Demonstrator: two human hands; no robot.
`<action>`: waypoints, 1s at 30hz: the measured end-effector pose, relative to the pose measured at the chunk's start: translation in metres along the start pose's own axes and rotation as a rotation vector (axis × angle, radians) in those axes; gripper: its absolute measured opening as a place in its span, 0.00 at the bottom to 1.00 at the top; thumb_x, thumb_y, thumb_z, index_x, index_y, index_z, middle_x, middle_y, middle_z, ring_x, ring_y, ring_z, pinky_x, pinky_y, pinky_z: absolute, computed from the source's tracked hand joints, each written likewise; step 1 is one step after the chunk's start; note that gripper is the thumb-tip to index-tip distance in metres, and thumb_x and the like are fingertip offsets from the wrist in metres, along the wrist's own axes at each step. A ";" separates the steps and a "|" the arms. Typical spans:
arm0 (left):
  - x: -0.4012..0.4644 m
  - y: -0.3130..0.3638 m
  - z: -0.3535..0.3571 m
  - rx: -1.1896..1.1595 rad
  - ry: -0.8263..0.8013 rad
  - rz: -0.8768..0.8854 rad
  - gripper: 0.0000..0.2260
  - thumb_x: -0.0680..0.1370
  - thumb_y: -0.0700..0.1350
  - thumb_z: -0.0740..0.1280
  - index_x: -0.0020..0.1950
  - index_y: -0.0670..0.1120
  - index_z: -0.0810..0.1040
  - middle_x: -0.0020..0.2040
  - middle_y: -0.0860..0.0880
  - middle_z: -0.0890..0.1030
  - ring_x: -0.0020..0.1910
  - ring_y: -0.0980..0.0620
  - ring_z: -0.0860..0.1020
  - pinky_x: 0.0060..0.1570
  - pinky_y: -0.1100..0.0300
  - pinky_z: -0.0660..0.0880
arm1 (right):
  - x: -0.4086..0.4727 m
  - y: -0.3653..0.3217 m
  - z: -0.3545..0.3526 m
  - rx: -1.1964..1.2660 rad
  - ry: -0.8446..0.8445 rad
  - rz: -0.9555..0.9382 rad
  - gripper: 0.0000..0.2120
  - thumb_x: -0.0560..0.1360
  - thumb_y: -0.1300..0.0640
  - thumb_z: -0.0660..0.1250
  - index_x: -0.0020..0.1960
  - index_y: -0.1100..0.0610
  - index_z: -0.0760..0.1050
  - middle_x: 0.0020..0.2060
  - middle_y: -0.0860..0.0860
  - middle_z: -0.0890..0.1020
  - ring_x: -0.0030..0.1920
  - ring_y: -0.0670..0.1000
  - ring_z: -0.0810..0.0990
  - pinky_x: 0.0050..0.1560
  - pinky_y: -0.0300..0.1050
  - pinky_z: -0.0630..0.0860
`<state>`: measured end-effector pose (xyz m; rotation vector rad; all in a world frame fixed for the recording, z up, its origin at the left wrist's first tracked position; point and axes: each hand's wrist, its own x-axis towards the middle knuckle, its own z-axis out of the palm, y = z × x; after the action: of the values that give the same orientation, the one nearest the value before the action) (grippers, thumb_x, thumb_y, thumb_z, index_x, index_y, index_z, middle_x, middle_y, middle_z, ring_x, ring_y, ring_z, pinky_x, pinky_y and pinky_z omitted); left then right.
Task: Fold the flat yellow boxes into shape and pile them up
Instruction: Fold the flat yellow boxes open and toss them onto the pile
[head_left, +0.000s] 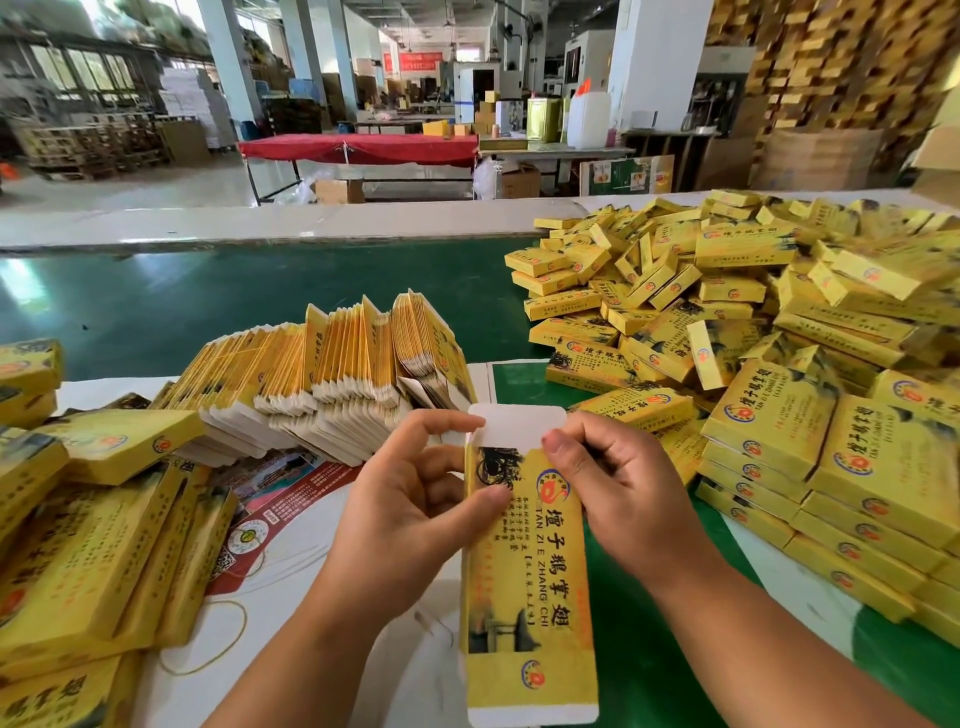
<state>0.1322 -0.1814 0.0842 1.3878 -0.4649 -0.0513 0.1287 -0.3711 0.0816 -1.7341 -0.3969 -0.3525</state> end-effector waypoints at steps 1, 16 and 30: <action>0.000 -0.001 0.001 0.032 -0.004 0.007 0.15 0.69 0.43 0.76 0.53 0.50 0.78 0.48 0.39 0.84 0.48 0.36 0.83 0.44 0.43 0.82 | 0.000 -0.001 0.000 -0.002 0.011 -0.008 0.14 0.78 0.51 0.63 0.35 0.52 0.73 0.28 0.54 0.75 0.29 0.56 0.73 0.30 0.47 0.69; -0.001 -0.002 0.003 0.236 -0.029 -0.004 0.14 0.71 0.52 0.75 0.36 0.45 0.76 0.38 0.38 0.83 0.41 0.36 0.83 0.39 0.42 0.79 | -0.003 0.000 0.006 0.052 -0.034 -0.029 0.17 0.74 0.47 0.66 0.33 0.56 0.70 0.27 0.53 0.71 0.28 0.48 0.70 0.29 0.41 0.68; 0.006 -0.001 -0.004 -0.014 0.012 -0.058 0.12 0.69 0.40 0.72 0.52 0.45 0.80 0.48 0.41 0.85 0.47 0.43 0.85 0.43 0.57 0.81 | 0.005 0.013 -0.007 0.191 -0.215 0.177 0.17 0.71 0.45 0.72 0.58 0.47 0.82 0.34 0.56 0.84 0.28 0.49 0.76 0.24 0.38 0.71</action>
<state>0.1387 -0.1799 0.0849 1.3867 -0.4129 -0.0933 0.1387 -0.3805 0.0733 -1.6091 -0.4140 0.0008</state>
